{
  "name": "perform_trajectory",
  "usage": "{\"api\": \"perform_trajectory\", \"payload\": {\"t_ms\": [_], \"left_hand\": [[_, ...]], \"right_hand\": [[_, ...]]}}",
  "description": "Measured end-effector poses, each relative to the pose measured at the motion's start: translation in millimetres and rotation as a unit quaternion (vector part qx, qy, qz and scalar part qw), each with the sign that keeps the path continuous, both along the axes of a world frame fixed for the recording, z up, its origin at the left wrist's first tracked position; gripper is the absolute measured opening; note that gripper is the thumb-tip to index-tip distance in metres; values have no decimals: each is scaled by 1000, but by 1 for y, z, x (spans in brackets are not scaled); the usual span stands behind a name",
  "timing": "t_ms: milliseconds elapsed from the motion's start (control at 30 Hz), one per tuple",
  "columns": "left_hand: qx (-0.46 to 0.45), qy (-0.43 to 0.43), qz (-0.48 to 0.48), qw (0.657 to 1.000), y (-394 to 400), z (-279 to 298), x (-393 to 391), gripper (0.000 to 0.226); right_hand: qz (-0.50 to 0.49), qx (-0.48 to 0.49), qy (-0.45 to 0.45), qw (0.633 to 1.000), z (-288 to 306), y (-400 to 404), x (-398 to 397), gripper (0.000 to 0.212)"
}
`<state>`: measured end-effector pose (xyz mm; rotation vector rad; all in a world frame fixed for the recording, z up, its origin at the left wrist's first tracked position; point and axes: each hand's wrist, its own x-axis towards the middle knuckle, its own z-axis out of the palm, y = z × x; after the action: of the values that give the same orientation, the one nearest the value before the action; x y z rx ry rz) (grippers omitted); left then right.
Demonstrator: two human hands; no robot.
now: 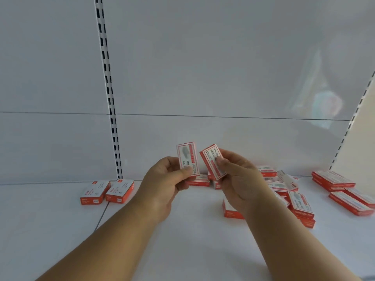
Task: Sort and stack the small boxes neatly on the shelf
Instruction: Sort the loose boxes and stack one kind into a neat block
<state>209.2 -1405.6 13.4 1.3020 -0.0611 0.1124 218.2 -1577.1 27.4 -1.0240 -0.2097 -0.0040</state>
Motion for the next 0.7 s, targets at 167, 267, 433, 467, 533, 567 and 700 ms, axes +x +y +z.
{"api": "perform_trajectory", "payload": {"t_ms": [167, 267, 433, 467, 533, 567, 700], "left_hand": [[36, -50, -18, 998, -37, 23, -14, 23], [74, -41, -52, 995, -82, 31, -16, 21], [196, -47, -62, 977, -196, 31, -8, 16], [199, -45, -71, 976, -220, 32, -5, 15], [206, -41, -89, 974, -269, 31, 5, 14], [213, -36, -91, 972, -292, 30, 10, 13], [278, 18, -115, 953, -364, 15, 27, 12]], "right_hand": [[-56, -49, -25, 997, 17, -45, -22, 24], [-107, -107, -33, 988, 28, -97, -36, 19], [-181, -216, -37, 959, 38, -216, -47, 17], [-197, -233, -33, 952, 37, -241, -44, 17], [-222, -263, -17, 939, 35, -293, -37, 18], [-233, -278, -5, 932, 32, -316, -32, 19], [-257, -367, 50, 893, 13, -386, -6, 20]]}}
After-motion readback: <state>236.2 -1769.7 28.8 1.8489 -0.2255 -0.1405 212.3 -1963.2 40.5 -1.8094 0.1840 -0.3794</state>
